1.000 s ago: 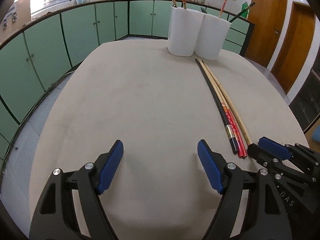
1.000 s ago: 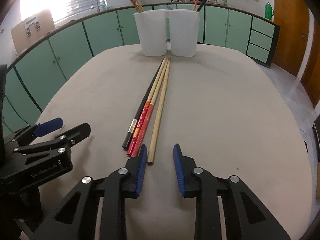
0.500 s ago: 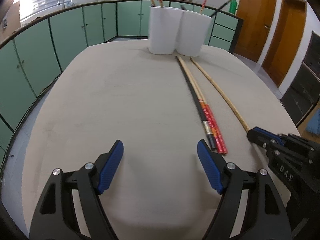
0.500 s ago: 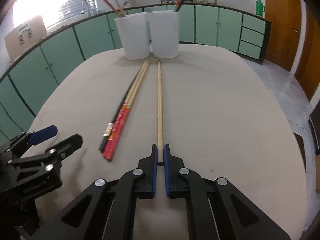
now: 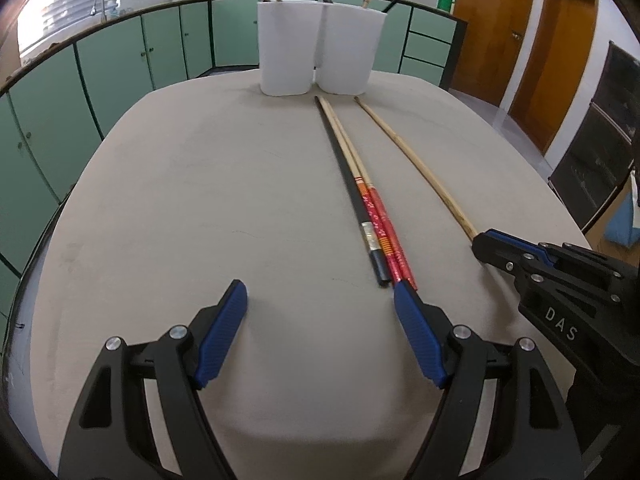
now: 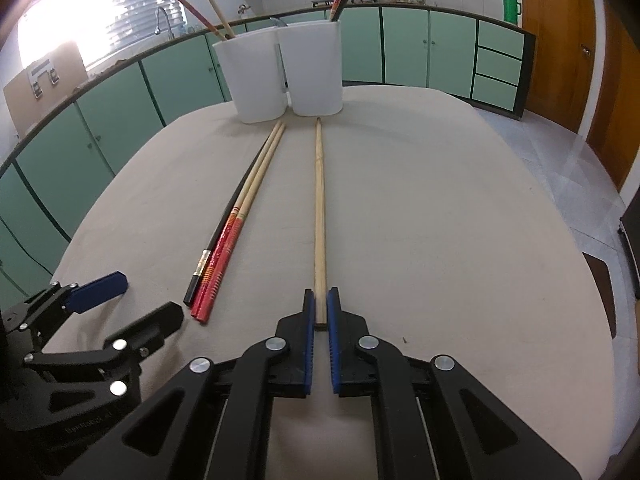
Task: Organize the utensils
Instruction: 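Lower the left tool and close it on the black chopstick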
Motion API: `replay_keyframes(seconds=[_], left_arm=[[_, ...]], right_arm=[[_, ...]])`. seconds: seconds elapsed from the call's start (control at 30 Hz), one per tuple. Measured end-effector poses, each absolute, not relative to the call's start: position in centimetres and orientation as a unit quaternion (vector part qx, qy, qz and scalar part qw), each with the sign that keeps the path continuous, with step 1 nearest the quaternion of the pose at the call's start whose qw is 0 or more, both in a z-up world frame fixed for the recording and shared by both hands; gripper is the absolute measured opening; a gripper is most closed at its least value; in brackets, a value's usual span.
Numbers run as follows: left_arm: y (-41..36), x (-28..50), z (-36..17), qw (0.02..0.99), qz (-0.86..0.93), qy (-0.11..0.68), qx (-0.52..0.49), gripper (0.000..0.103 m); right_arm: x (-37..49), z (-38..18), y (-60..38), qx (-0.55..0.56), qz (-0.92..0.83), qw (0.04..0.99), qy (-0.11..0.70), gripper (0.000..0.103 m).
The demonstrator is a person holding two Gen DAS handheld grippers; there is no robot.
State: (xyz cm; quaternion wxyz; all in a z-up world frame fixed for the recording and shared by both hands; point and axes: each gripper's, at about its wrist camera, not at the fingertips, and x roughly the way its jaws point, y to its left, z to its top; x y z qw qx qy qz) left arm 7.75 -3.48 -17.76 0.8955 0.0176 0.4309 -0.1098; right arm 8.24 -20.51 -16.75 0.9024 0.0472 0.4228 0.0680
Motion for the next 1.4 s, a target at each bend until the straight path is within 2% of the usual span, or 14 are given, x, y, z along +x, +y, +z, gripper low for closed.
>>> replay_keyframes(seconds=[0.9,1.4], left_arm=[[-2.4,8.0,-17.4,0.899,-0.088,0.430,0.007,0.073],[-4.2,8.4,-17.9,0.893,-0.090,0.439,0.033,0.073]], right_arm=[[8.3,-16.8,-21.1,0.047,0.067,0.902,0.423,0.007],[8.2,-16.8,-20.9,0.051,0.069,0.902,0.423,0.007]])
